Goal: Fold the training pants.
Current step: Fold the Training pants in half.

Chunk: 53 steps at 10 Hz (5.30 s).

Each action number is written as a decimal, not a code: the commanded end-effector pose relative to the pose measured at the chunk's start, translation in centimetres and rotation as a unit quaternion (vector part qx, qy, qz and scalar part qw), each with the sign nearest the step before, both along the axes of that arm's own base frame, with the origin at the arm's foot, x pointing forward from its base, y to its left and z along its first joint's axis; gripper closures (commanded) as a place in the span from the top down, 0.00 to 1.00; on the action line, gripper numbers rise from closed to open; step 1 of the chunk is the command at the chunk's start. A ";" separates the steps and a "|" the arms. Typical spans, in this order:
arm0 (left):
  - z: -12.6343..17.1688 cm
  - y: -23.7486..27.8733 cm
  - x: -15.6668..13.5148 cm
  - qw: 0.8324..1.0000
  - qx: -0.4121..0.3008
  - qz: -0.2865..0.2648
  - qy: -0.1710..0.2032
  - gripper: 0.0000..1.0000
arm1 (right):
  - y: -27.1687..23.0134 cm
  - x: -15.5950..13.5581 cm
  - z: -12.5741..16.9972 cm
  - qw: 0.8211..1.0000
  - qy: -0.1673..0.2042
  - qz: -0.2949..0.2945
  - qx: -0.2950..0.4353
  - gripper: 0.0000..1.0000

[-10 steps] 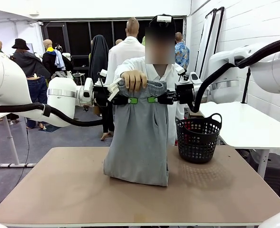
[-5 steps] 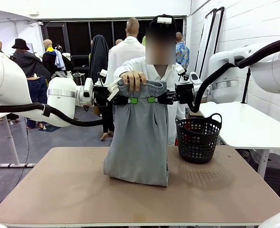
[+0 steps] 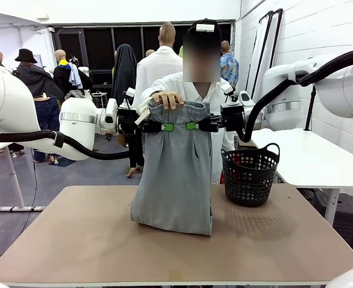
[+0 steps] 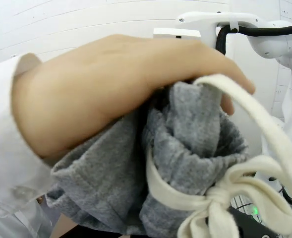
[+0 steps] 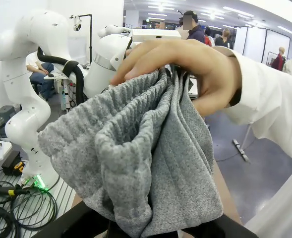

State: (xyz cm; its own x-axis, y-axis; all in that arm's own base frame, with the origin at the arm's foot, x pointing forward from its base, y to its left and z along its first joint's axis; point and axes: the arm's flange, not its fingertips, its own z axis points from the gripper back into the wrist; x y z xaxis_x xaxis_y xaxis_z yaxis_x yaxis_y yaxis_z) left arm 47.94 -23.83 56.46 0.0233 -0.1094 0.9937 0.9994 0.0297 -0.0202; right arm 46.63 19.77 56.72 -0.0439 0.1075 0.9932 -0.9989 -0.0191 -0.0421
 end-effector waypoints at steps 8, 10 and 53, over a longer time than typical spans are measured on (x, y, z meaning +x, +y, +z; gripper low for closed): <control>0.2 0.1 -0.3 1.000 -0.009 0.001 -0.001 0.00 | 0.1 -0.1 0.2 1.000 0.000 0.003 0.001 0.00; 0.2 0.1 -0.3 1.000 -0.009 0.001 -0.001 0.00 | 0.1 -0.1 0.2 1.000 0.000 0.003 0.001 0.00; 4.0 1.6 0.1 0.993 -0.034 0.111 0.004 0.00 | 3.8 6.0 6.5 0.996 -0.065 0.050 -0.029 0.00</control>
State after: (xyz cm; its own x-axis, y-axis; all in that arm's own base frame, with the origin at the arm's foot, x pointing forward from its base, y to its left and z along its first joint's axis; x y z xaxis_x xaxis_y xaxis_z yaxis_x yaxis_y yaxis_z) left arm 47.51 -22.63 60.20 0.0282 -0.0575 0.9979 0.9720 0.2346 -0.0139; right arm 51.86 23.71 63.12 -0.1924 0.1669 0.9670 -0.9753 -0.1414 -0.1696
